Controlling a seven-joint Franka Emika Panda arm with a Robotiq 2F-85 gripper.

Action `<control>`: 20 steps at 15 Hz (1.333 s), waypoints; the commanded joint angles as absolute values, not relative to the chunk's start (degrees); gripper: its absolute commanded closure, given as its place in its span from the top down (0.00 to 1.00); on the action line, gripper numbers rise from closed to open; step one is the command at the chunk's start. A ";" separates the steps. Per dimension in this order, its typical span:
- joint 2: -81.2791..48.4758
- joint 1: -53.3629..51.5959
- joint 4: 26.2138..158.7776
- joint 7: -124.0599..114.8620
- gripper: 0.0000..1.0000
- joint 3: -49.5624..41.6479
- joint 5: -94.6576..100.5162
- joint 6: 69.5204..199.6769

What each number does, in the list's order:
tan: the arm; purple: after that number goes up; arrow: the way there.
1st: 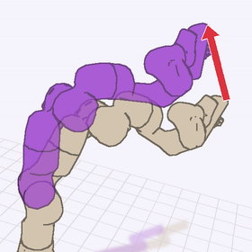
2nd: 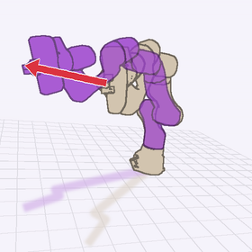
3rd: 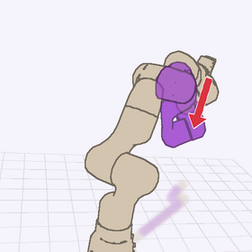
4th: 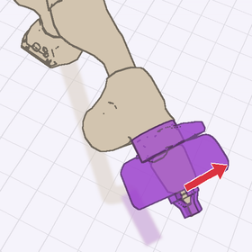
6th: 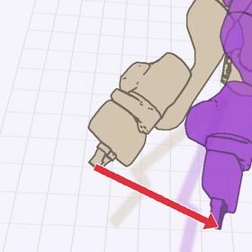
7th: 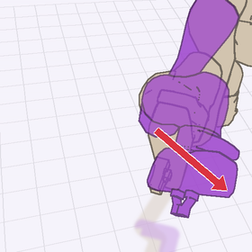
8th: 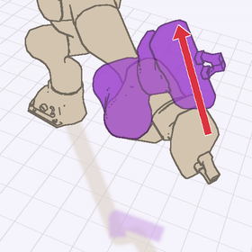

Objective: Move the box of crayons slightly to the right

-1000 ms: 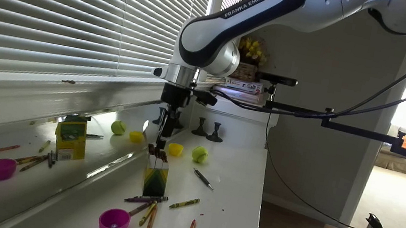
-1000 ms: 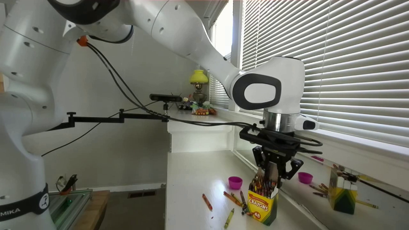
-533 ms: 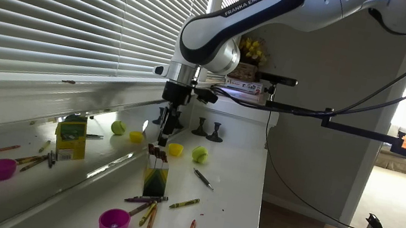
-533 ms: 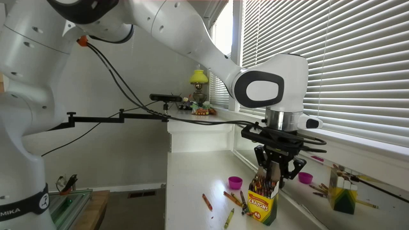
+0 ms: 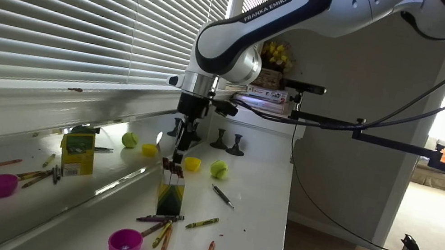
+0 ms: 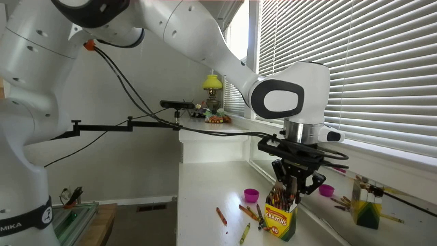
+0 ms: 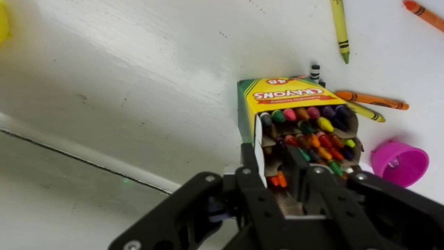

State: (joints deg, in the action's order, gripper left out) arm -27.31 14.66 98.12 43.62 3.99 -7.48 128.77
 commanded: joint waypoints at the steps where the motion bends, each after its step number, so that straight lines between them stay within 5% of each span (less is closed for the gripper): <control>1: -29.13 13.98 95.44 44.20 0.29 3.30 -7.50 127.91; 7: -30.22 14.01 94.82 44.18 0.27 3.28 -7.37 128.80; 12: -30.71 14.04 94.25 44.35 0.05 3.39 -7.34 128.79; 15: -30.77 13.97 94.18 44.51 0.00 3.46 -7.32 128.75; 20: -30.83 13.66 93.98 44.92 0.00 3.68 -7.18 128.61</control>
State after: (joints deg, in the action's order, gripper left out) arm -29.42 14.23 96.07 43.63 3.92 -7.45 128.85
